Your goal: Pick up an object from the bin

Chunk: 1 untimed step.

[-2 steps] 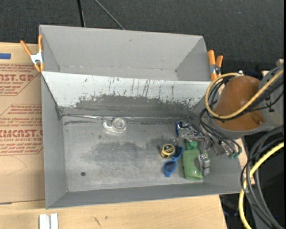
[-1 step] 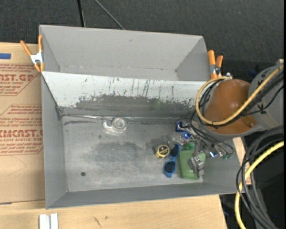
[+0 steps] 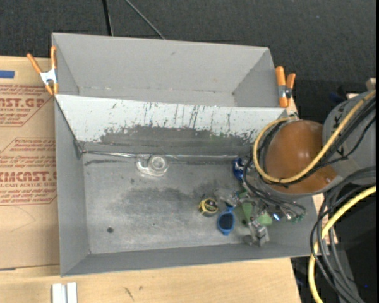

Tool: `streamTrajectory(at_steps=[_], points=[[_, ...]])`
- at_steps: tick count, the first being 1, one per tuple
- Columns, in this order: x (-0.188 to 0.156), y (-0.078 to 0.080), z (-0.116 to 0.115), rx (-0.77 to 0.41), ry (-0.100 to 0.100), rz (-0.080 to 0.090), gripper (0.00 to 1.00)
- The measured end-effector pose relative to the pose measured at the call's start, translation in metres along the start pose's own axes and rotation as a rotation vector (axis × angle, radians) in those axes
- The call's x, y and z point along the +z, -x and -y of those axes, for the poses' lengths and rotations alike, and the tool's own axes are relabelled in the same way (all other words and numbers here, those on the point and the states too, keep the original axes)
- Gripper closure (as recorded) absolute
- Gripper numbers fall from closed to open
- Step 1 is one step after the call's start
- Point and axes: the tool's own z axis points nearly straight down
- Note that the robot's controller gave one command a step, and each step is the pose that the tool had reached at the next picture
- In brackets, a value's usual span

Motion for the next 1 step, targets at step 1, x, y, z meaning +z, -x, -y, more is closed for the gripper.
streamTrajectory(at_steps=[1], points=[[0.0014, -0.0018, -0.0006, 0.0, 0.003, -0.006, 1.0]])
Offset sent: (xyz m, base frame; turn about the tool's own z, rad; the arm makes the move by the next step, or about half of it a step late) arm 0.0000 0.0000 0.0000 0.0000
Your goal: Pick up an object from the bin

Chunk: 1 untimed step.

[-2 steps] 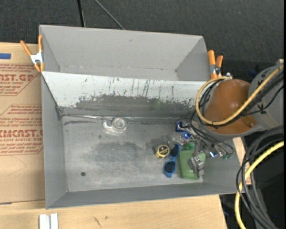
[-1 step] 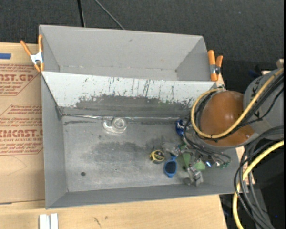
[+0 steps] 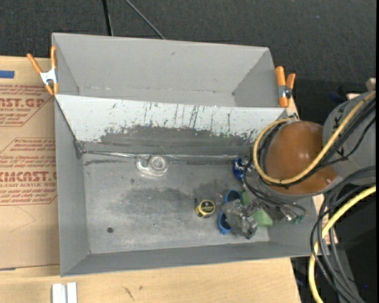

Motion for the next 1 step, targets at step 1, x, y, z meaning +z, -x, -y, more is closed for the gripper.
streamTrajectory(at_steps=[1], points=[[-0.0008, 0.0016, 0.0009, -0.001, -0.004, 0.006, 0.0]])
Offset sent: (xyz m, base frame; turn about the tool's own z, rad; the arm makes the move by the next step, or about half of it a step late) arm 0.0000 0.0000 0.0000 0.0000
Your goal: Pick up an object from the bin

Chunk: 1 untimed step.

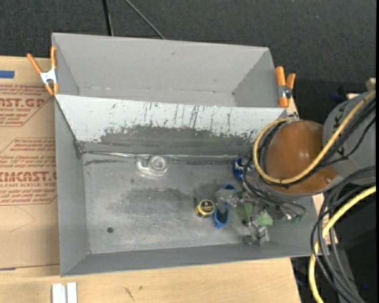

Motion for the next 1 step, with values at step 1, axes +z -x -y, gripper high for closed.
streamTrajectory(at_steps=[1], points=[[-0.0003, 0.0154, -0.0268, 0.205, 0.0, -0.001, 0.0]])
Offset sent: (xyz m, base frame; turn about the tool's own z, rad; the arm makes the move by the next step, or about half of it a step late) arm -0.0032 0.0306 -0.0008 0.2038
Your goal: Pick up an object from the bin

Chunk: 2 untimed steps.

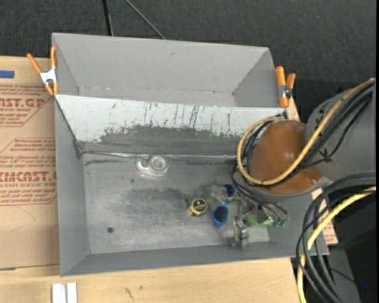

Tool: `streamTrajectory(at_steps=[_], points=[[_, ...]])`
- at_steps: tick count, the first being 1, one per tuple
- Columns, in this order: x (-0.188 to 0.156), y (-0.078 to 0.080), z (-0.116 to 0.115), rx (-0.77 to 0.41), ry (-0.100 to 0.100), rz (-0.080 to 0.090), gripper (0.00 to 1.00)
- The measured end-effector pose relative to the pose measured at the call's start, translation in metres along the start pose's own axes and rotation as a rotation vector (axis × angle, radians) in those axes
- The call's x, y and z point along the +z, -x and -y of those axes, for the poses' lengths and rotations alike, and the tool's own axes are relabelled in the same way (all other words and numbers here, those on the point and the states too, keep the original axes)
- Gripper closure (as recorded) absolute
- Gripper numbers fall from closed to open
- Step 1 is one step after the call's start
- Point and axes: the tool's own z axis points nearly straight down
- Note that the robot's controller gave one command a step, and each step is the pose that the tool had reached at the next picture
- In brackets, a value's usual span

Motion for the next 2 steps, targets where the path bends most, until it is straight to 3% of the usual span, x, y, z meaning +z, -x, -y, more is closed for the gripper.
streamTrajectory(at_steps=[1, 2], points=[[0.0, 0.025, -0.005, -0.483, 0.003, -0.003, 0.0], [0.002, 0.062, 0.005, -0.683, 0.006, -0.003, 0.0]])
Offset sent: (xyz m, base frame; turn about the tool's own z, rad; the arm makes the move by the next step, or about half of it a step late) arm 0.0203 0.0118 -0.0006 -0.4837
